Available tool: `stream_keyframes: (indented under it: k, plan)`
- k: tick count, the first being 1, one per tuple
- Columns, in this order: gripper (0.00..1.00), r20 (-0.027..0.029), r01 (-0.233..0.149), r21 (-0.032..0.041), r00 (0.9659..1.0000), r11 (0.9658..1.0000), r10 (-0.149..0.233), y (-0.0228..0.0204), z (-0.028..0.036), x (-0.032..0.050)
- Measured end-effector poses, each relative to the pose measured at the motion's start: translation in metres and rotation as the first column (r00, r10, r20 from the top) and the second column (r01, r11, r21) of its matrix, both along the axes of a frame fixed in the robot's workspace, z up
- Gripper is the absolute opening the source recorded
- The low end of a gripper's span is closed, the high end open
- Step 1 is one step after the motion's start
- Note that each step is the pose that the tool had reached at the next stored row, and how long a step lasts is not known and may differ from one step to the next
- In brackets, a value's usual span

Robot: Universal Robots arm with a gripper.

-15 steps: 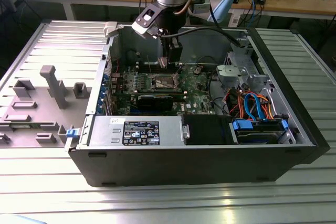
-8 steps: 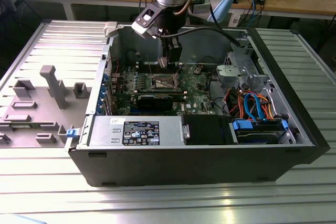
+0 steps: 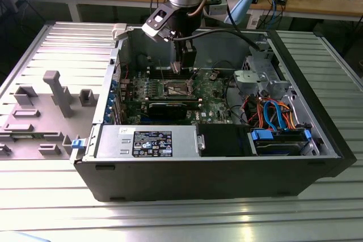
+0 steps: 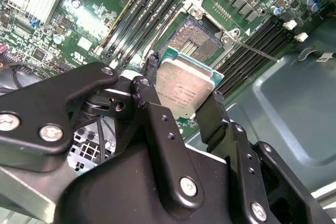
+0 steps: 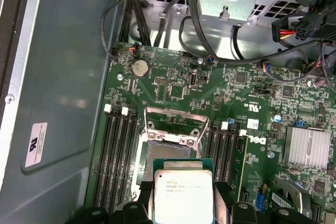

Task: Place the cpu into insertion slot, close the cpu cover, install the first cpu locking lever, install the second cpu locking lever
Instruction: 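Place the cpu into insertion slot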

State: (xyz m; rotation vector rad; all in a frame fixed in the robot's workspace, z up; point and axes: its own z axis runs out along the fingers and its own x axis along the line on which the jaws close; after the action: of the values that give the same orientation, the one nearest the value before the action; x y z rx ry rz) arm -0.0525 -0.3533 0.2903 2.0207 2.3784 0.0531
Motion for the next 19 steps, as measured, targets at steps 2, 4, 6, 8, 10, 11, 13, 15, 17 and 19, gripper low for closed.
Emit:
stream_keyframes:
  k: [2, 4, 6, 8, 10, 11, 13, 15, 17, 19]
  plan:
    - [0.55, 0.0000, 0.003, -0.0002, 1.0000, 1.0000, -0.003, 0.0000, 0.0000, 0.0000]
    - [0.55, 0.0000, 0.006, -0.0004, 1.0000, 1.0000, -0.006, 0.0000, -0.0001, 0.0000]
    - [0.55, 0.0000, 0.008, -0.0006, 1.0000, 1.0000, -0.008, 0.0000, -0.0001, 0.0000]
    - [0.55, 0.0000, 0.011, -0.0006, 0.9999, 0.9999, -0.011, 0.0000, -0.0002, 0.0000]
    - [0.55, 0.0000, 0.013, -0.0008, 0.9999, 0.9999, -0.013, 0.0000, -0.0003, 0.0000]
    - [0.55, 0.0000, 0.015, -0.0009, 0.9999, 0.9999, -0.015, 0.0000, -0.0003, 0.0000]
    - [0.55, 0.0000, 0.017, -0.0012, 0.9999, 0.9999, -0.017, 0.0000, -0.0003, 0.0000]
    - [0.55, 0.0000, 0.019, -0.0013, 0.9998, 0.9998, -0.019, 0.0000, -0.0004, 0.0000]
    - [0.55, 0.0000, 0.021, -0.0016, 0.9998, 0.9998, -0.021, 0.0000, -0.0005, 0.0000]
    - [0.55, 0.0000, 0.023, -0.0019, 0.9997, 0.9997, -0.023, 0.0000, -0.0005, 0.0000]
